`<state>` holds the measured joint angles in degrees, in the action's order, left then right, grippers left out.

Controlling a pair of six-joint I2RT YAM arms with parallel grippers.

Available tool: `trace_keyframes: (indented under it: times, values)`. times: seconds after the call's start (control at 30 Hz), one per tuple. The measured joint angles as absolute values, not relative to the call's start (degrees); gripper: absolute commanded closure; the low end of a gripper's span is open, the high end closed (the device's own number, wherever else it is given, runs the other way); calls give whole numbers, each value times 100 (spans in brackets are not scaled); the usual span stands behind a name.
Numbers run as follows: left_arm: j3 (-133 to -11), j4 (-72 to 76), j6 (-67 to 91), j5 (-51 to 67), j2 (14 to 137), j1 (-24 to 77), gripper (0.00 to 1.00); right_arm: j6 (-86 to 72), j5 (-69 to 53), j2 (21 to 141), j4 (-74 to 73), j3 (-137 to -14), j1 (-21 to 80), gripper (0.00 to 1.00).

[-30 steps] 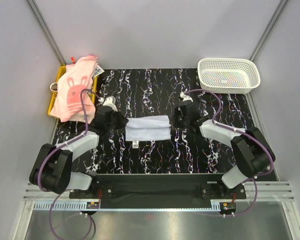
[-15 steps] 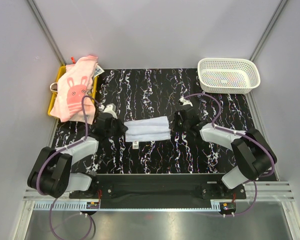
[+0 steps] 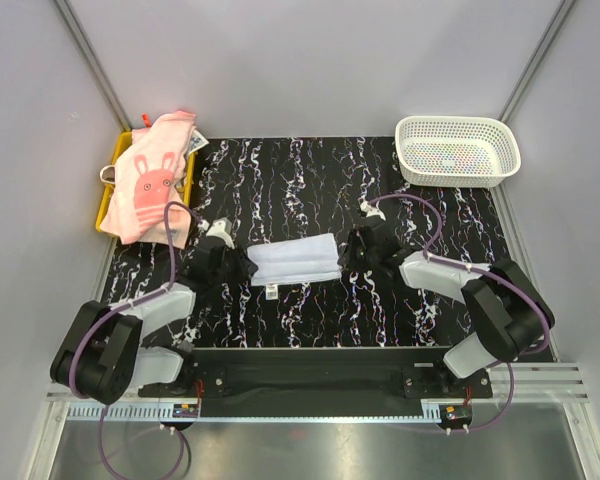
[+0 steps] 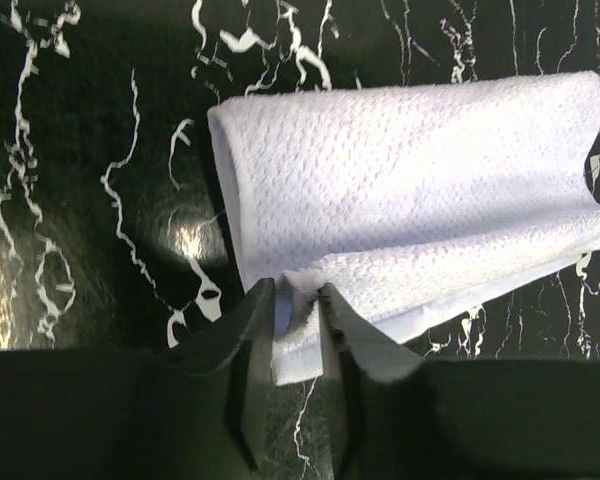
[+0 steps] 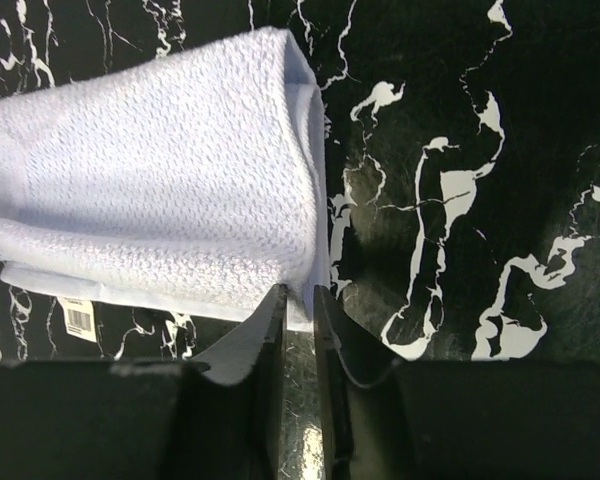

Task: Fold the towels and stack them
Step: Fold the towel

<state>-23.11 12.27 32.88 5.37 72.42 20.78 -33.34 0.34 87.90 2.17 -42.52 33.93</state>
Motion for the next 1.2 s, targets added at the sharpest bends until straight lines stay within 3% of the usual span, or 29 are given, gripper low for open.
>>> trace_keyframes:
  times: [0.1,0.4,0.63,1.0,1.2]
  values:
    - [-2237,1105,3323,537,7013,2095,60,-3363,38,8746,187,-4187,3393,68]
    - [-2825,193,3334,381,6099,2117,62,-3343,126,8259,-200,-4340,3398,66]
    - [-3520,-16,3334,250,6825,2635,68,-3336,239,8621,-305,-4823,3555,67]
    - [-3203,-183,3699,-14,7979,2980,83,-3568,252,9297,-279,-4571,3804,69]
    - [-3197,-8,3911,-154,8082,2998,84,-3669,261,9181,-158,-4403,3809,68]
